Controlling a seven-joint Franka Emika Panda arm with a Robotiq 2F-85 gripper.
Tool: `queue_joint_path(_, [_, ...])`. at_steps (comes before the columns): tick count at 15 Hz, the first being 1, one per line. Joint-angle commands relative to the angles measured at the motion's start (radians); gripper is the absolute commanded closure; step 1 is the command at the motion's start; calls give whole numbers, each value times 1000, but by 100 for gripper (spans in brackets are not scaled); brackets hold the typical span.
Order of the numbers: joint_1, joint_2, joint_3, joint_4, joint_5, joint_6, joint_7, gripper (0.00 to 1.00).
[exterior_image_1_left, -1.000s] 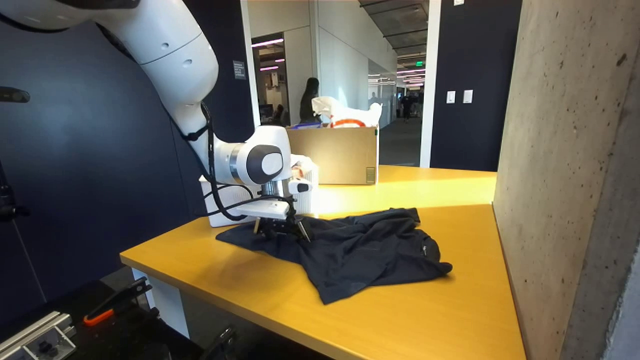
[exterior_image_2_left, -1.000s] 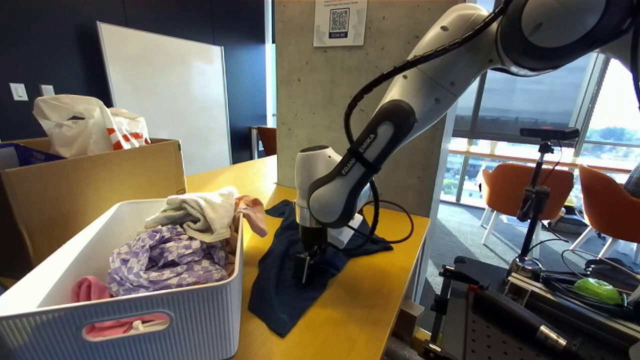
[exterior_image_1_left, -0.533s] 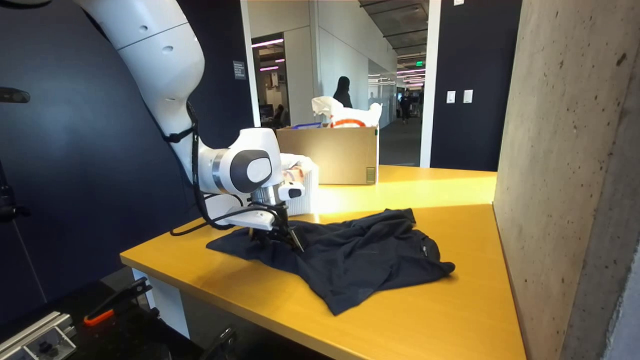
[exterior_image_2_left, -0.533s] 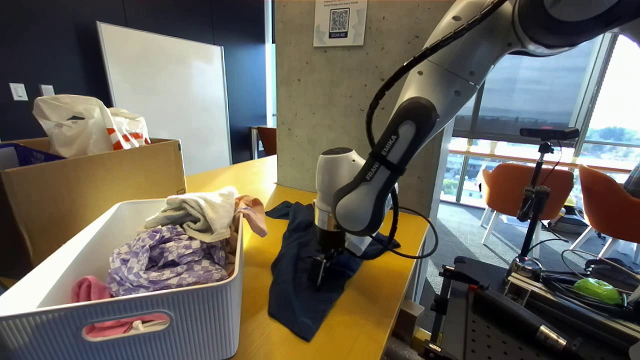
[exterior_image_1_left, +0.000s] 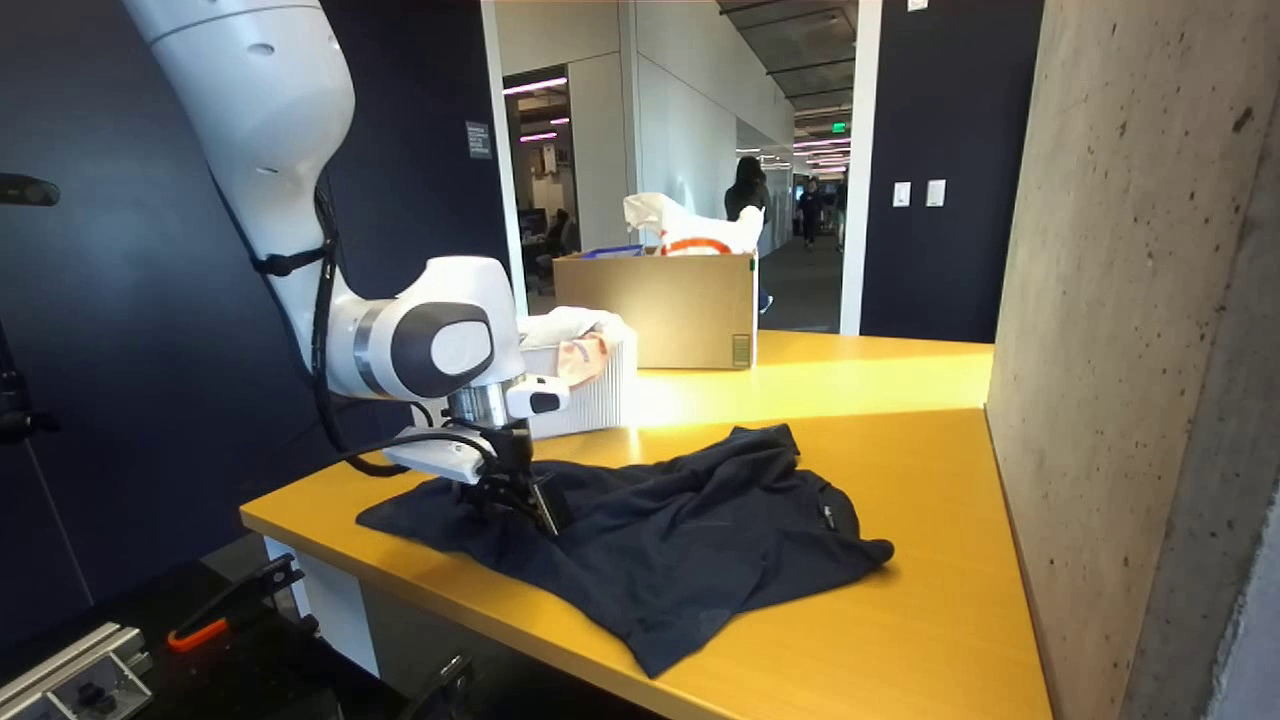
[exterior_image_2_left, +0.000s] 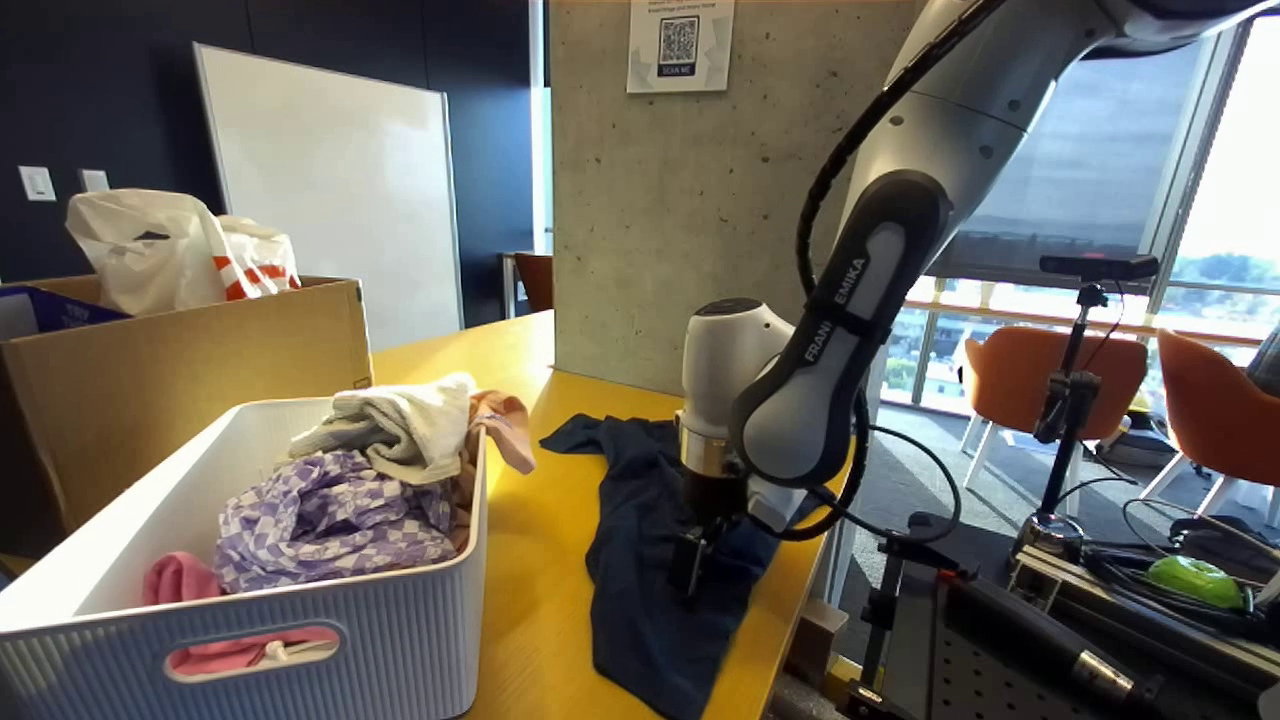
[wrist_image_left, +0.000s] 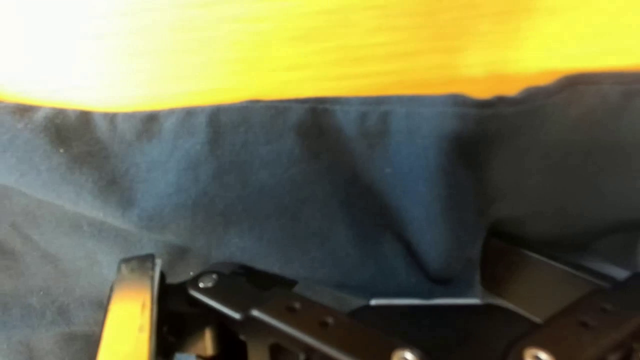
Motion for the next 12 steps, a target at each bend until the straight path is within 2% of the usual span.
queue_joint_path(1, [20,-92,-15,-104,0,9,46,0])
queue_joint_path(4, [14,-155,-44,-131,-19,29,51,0])
queue_joint_path(7, [-37,-182,-59,-94,-14,35,16,0])
queue_joint_path(12, [-187,-202,22,-8,69,51,-84,0])
